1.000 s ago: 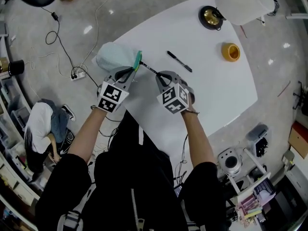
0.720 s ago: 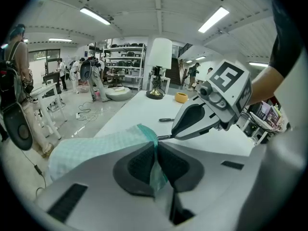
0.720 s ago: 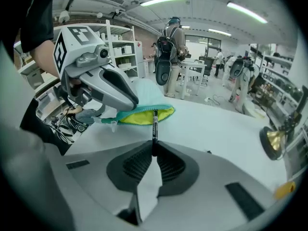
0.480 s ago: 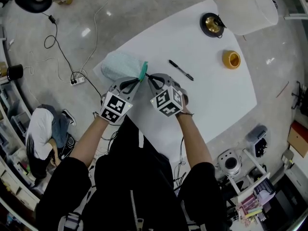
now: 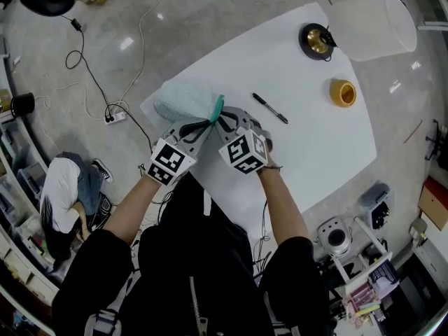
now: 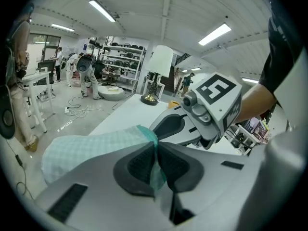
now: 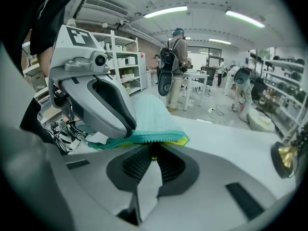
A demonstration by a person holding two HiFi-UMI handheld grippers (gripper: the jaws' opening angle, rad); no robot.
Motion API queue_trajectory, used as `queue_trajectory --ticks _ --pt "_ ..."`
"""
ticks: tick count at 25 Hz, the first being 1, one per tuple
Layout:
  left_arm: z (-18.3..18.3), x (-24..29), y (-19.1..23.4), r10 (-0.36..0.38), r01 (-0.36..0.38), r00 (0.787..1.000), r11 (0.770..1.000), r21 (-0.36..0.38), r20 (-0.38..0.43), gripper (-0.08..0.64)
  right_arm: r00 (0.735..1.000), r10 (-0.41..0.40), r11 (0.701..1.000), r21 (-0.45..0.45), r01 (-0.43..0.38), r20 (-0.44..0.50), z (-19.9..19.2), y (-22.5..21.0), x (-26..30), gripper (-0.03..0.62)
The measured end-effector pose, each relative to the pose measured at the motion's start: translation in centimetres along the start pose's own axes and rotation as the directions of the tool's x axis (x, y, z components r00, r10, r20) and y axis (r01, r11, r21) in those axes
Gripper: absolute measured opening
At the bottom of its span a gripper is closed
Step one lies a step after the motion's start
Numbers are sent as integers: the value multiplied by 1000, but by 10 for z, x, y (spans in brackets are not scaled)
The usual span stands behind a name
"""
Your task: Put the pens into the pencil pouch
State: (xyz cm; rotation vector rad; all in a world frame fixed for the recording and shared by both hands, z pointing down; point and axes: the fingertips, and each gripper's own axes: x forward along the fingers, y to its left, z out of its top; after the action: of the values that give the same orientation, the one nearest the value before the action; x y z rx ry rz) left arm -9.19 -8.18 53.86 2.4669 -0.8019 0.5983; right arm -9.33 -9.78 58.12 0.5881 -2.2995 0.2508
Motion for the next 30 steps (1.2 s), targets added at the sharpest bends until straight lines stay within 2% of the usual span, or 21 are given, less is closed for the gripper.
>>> queue_trajectory --ticks 7,10,13,16,20,30 --pt "7 -6 -3 -86 87 996 996 -37 32 40 999 -39 998 -55 41 26 4 -1 4 43" --pt "7 -7 -5 -99 100 995 994 -39 34 40 998 -52 997 -63 54 26 3 0 5 43" --pt "8 -5 -3 -92 93 995 995 -33 30 40 998 -60 996 -63 62 28 2 -1 6 44" --pt "9 -6 -1 -80 81 996 996 -31 31 40 997 -67 996 -55 68 28 1 -2 4 98" --pt "8 -5 2 -53 54 998 998 -30 31 40 997 -77 996 -47 78 25 -3 -2 -2 127" --pt "-2 3 5 31 -31 999 999 -28 19 40 990 -141 990 4 141 9 -25 -6 -42 153"
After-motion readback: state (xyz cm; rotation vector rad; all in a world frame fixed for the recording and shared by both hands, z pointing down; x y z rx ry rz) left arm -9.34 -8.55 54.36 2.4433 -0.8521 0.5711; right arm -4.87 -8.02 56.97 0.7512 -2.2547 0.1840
